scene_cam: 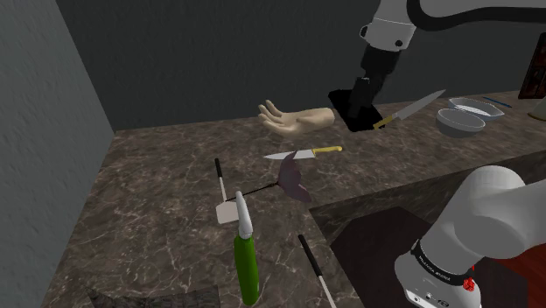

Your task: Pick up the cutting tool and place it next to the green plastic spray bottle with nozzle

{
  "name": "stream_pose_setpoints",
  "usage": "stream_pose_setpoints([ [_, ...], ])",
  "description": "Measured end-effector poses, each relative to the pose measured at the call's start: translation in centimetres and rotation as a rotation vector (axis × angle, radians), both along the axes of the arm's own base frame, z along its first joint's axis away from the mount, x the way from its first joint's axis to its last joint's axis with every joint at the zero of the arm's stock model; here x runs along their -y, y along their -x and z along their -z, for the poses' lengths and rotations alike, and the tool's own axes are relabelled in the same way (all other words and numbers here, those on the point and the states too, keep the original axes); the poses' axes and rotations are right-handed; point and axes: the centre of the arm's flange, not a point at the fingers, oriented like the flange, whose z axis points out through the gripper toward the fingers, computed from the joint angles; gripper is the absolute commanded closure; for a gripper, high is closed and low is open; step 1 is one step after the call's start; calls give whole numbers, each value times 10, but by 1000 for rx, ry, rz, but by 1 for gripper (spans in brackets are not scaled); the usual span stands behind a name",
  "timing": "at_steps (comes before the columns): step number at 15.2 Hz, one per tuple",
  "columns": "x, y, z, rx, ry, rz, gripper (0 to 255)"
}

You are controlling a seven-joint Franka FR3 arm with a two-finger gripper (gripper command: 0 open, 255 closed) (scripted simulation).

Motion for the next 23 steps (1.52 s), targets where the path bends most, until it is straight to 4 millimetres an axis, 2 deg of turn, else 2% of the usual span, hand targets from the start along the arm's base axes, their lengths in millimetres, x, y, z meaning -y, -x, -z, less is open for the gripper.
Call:
stream_pose_setpoints([
  [2,1,-6,5,-9,9,-20,0],
  [5,0,-37,28,-64,61,-128,0],
  [13,-9,-120,110,-234,223,-473,0],
  [16,-19,-148,151,-298,283,-604,0],
  [20,-28,-179,196,-384,365,-777,0],
  [23,-34,-192,233,-436,414,-884,0],
])
